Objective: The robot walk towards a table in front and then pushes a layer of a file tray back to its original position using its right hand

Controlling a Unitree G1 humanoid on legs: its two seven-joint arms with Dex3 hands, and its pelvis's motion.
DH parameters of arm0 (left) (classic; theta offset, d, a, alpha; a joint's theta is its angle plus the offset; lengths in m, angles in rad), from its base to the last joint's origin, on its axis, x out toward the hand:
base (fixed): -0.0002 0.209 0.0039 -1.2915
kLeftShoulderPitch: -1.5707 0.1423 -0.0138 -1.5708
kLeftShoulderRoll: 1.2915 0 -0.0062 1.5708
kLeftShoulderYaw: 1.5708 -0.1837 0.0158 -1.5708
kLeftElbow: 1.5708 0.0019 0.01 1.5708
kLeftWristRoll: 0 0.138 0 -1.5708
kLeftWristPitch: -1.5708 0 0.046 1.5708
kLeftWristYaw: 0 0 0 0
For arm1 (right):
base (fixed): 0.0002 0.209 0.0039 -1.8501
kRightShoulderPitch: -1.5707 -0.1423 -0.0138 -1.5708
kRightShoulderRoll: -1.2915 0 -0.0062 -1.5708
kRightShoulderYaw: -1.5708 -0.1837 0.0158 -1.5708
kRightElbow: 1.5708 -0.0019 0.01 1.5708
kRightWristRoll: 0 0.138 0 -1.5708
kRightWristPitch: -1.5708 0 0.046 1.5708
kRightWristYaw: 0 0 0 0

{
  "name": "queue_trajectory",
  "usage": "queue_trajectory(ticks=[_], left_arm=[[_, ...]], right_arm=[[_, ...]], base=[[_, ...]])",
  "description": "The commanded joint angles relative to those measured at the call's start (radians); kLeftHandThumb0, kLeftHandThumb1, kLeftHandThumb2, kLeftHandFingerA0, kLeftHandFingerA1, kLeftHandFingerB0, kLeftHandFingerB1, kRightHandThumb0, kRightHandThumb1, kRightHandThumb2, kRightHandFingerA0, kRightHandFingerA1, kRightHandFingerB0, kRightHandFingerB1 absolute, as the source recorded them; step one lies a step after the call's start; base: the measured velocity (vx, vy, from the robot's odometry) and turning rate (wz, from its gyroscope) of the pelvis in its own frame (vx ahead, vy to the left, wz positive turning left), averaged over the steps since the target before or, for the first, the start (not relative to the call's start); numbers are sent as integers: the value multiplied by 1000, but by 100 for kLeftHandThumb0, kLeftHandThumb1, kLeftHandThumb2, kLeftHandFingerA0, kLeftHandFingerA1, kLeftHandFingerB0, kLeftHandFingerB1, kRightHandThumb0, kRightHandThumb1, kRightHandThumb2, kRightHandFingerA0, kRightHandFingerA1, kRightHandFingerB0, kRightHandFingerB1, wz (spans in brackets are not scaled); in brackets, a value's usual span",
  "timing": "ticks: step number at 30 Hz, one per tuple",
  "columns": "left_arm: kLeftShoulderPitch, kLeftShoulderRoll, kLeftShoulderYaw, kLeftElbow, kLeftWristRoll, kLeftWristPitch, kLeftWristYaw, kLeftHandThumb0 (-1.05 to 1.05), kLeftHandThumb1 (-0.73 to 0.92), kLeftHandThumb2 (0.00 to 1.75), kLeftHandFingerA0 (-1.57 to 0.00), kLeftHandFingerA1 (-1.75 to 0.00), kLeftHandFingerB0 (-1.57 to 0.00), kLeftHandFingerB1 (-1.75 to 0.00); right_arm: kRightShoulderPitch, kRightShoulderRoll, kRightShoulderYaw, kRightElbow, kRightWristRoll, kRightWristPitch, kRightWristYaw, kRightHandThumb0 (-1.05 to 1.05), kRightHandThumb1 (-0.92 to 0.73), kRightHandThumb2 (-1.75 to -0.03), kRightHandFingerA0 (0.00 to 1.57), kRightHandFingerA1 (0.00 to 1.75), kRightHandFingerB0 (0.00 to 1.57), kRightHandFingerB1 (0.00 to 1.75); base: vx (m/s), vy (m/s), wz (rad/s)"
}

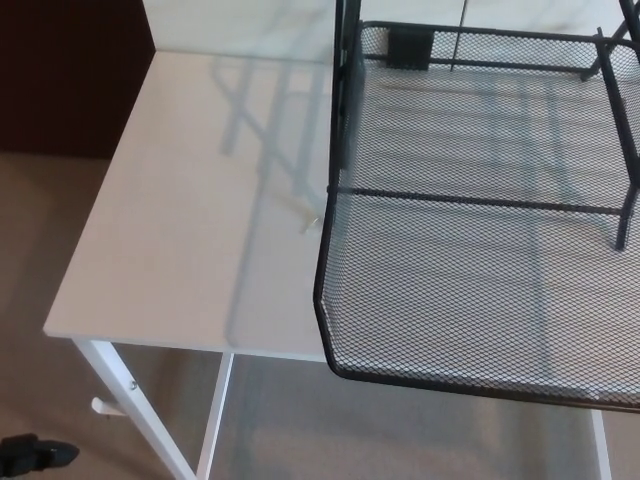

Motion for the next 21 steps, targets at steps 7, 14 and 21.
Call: queue_trajectory(ticks=[7, 14, 21], left_arm=[[-18, 13, 15, 16, -5, -5, 3, -51, 44, 73, -61, -50, -42, -44], [-19, 15, 16, 17, 1, -14, 8, -52, 44, 73, -61, -50, -42, -45], [-31, 15, 7, 29, 14, -22, 16, -52, 44, 73, -60, -50, -41, -44]], right_arm=[[-202, 113, -292, -102, 118, -199, -214, -46, -66, -59, 38, 59, 36, 49], [-258, 139, -340, -134, 106, -147, -215, -51, -69, -61, 30, 53, 31, 52], [-264, 99, -330, -112, -158, -467, -140, -61, -63, -59, 15, 34, 15, 33]], base=[[0, 0, 0], [0, 0, 0], [0, 0, 0]])
